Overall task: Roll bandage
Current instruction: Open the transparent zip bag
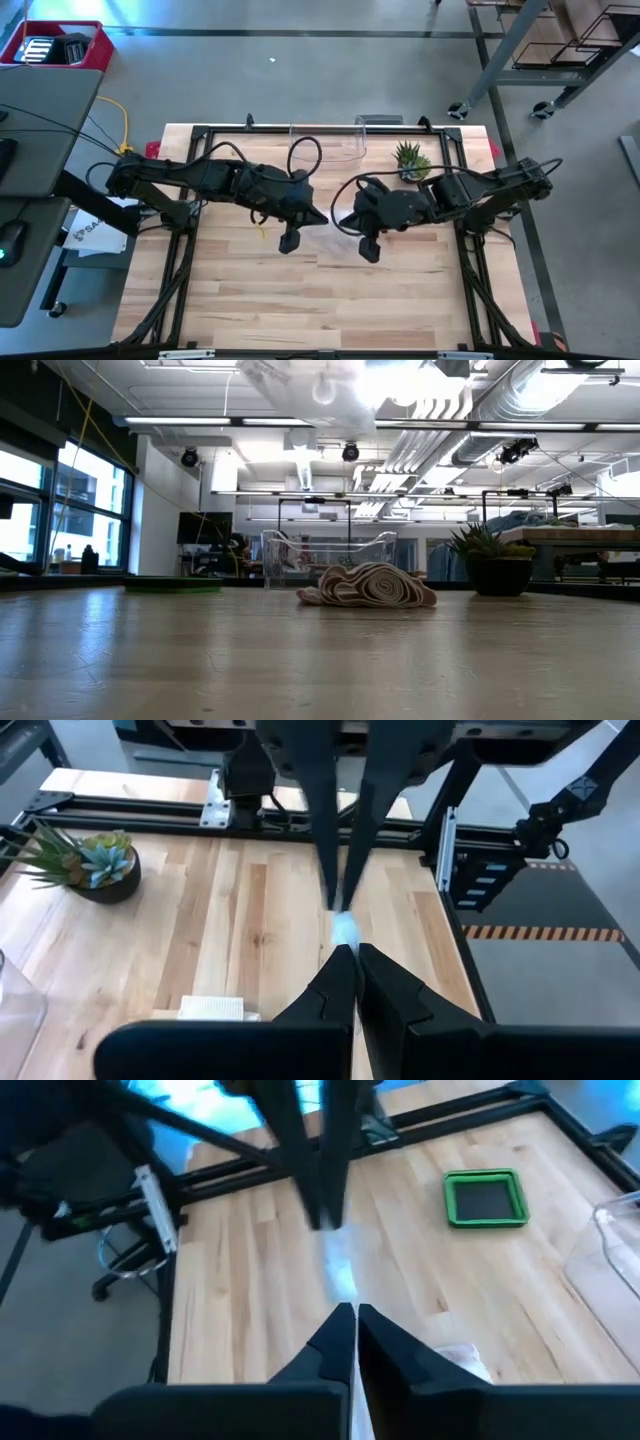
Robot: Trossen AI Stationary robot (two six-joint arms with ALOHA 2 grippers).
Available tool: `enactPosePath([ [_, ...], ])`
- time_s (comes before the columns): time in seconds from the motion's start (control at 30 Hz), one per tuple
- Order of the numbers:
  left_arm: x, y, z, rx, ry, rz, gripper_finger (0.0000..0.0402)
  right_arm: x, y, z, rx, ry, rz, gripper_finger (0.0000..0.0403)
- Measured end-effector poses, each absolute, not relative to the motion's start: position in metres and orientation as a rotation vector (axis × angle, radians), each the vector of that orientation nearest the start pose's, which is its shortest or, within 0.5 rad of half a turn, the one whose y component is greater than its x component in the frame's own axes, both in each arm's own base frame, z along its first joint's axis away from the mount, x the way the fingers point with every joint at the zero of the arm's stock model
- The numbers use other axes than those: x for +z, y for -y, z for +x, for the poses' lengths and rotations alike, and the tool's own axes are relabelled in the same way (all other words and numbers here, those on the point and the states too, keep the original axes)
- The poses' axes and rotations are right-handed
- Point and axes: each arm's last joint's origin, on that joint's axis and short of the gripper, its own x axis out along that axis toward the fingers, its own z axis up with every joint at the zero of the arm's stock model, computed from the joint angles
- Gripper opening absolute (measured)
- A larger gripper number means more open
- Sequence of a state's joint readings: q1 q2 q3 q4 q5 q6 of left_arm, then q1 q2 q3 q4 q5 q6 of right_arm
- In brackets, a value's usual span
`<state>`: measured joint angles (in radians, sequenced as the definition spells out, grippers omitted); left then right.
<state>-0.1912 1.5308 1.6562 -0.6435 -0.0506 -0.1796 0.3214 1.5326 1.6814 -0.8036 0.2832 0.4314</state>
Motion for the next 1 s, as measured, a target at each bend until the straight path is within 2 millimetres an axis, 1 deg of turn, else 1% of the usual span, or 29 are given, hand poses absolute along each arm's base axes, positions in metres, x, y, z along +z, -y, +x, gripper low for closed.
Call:
enactPosePath([
  [0.1,0.410,0.059,0.324,-0.084,-0.523,-0.115,0.0001,0.405,-0.092,0.306,-0.112,-0.610,0.227,0.0032],
  [0.27,0.410,0.056,0.324,-0.078,-0.520,-0.117,0.0000,0.406,-0.094,0.307,-0.067,-0.607,0.250,0.0115],
  [0.37,0.410,0.057,0.324,-0.083,-0.517,-0.100,0.0000,0.407,-0.094,0.307,-0.065,-0.594,0.197,0.0162],
  [0.47,0.410,0.057,0.324,-0.100,-0.520,-0.097,0.0000,0.408,-0.090,0.308,-0.114,-0.576,0.158,0.0187],
  [0.6,0.411,0.057,0.325,-0.100,-0.510,-0.098,0.0000,0.409,-0.083,0.312,-0.062,-0.577,0.197,0.0191],
  [0.73,0.412,0.056,0.326,-0.102,-0.491,-0.075,0.0000,0.407,-0.083,0.316,-0.015,-0.590,0.214,0.0186],
  [0.87,0.411,0.054,0.325,-0.076,-0.511,-0.068,0.0000,0.407,-0.083,0.316,-0.016,-0.582,0.213,0.0168],
  [1.0,0.409,0.054,0.324,-0.074,-0.522,-0.065,0.0000,0.407,-0.083,0.316,-0.020,-0.581,0.213,0.0141],
])
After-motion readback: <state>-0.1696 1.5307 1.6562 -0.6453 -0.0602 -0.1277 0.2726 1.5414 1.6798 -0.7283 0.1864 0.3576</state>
